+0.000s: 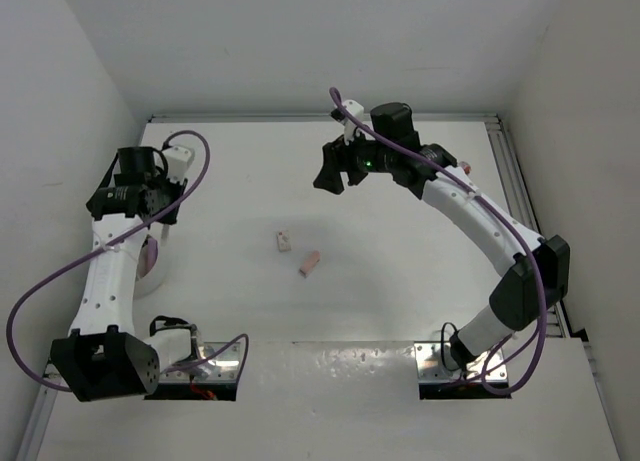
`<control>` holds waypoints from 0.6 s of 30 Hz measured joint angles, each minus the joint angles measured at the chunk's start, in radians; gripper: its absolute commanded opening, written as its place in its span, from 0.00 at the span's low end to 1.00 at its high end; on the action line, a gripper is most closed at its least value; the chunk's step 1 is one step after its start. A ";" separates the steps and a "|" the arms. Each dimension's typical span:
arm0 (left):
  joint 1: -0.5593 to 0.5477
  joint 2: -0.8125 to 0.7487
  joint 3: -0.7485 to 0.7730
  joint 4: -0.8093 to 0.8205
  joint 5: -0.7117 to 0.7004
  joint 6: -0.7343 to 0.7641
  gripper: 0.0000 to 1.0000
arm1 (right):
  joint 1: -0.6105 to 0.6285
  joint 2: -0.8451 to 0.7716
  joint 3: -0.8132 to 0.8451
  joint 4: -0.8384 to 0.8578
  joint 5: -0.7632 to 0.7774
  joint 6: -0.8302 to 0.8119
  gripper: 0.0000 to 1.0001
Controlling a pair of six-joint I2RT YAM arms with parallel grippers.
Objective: Sort the stationery into containers
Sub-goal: Place the stationery in the storage box.
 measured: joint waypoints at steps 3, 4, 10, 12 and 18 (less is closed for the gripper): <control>0.010 -0.003 -0.044 0.005 -0.058 0.067 0.00 | -0.005 0.000 -0.006 -0.010 -0.013 0.005 0.70; 0.015 -0.004 -0.058 0.011 -0.072 0.087 0.00 | -0.005 0.000 -0.006 -0.011 -0.018 0.006 0.71; 0.058 -0.016 -0.130 0.047 -0.103 0.186 0.00 | -0.006 0.000 -0.006 -0.020 -0.033 0.007 0.71; 0.079 -0.021 -0.158 0.062 -0.103 0.214 0.00 | -0.006 0.000 -0.006 -0.025 -0.034 0.007 0.70; 0.139 -0.039 -0.224 0.101 -0.074 0.275 0.00 | -0.006 0.000 -0.006 -0.030 -0.034 0.007 0.71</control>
